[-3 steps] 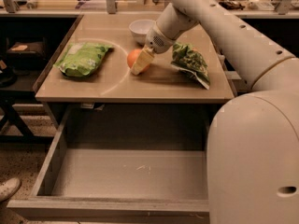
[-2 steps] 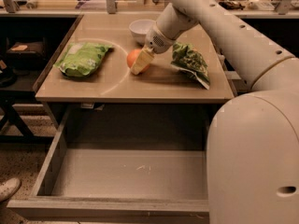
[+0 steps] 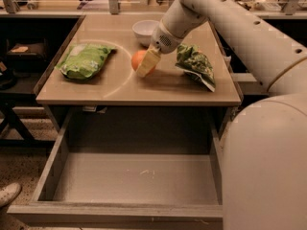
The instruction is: Place orange into top drawer
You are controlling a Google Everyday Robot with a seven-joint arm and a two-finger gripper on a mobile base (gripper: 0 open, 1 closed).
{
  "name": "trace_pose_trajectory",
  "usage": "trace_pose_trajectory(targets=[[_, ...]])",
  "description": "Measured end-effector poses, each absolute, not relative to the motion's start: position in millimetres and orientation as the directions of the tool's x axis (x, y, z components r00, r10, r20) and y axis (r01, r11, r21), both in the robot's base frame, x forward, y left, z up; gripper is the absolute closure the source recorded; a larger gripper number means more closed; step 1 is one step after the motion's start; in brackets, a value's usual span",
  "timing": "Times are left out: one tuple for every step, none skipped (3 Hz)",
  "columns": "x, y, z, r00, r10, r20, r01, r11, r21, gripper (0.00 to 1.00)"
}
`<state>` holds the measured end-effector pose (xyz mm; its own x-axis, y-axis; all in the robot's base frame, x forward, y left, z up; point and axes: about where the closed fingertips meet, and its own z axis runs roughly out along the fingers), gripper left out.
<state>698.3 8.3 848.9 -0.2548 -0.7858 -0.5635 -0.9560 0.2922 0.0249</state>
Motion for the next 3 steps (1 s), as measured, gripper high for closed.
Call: trace_pose_trajectory(targets=[[661.0,-6.5,865.7,-0.252,-0.804,-0.538,-0.956,0.294,0.007,1.0],[612.2,-17.1,871.4,-0.259,-0.814,-0.52,-0.954,0.3,0.006,1.0],[612.3,-17.0,871.5,-0.259,-0.813,-0.521,-0.954,0.3,0.006,1.0]])
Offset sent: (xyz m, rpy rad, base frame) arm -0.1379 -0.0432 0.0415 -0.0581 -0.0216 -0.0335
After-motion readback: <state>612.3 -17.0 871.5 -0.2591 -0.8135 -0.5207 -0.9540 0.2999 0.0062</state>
